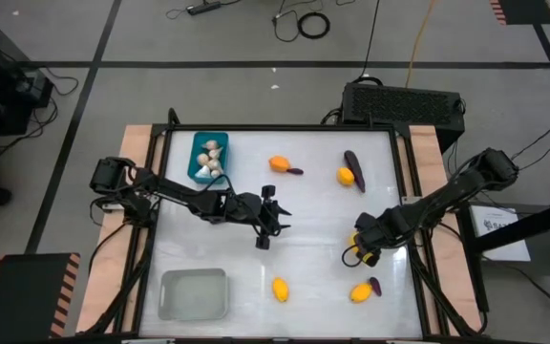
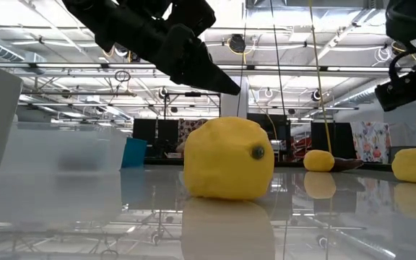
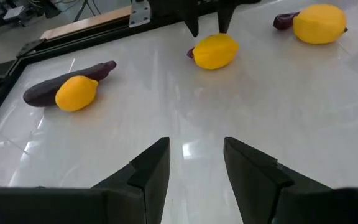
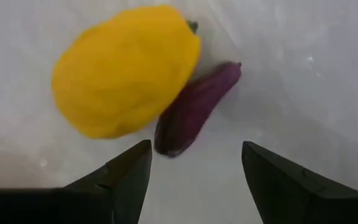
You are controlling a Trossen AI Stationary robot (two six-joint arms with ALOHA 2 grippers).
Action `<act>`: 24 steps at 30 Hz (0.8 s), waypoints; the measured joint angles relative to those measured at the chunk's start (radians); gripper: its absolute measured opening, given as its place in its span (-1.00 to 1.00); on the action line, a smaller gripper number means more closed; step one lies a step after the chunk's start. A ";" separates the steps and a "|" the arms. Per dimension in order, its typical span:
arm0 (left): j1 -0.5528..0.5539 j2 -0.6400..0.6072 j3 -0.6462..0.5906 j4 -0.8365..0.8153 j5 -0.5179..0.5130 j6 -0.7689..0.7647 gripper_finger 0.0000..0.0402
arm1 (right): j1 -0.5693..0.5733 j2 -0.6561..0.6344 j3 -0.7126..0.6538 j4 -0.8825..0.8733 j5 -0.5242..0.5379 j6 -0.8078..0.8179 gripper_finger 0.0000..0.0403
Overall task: Sort produce into baskets
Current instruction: Put the eggplant into the transparent bin
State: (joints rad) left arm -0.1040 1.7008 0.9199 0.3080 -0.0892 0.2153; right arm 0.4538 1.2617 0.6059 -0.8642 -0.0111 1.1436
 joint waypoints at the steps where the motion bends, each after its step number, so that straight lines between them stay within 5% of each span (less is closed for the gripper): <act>1: 0.000 0.000 0.000 0.000 0.000 0.000 -0.20 | 0.000 0.000 -0.006 0.011 0.009 0.001 0.20; 8: 0.000 0.000 0.000 -0.003 0.000 0.000 -0.20 | 0.000 0.000 -0.030 0.087 0.015 0.010 0.01; 18: 0.000 0.000 0.000 -0.023 -0.001 0.004 -0.20 | 0.000 0.000 -0.031 0.024 0.049 0.023 -0.69; 24: 0.000 -0.070 0.000 -0.129 -0.130 0.006 -0.20 | -0.001 0.000 -0.019 -0.002 0.043 -0.009 -0.90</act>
State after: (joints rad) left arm -0.1041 1.6310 0.9199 0.1790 -0.2197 0.2213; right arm 0.4530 1.2613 0.5872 -0.8665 0.0322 1.1347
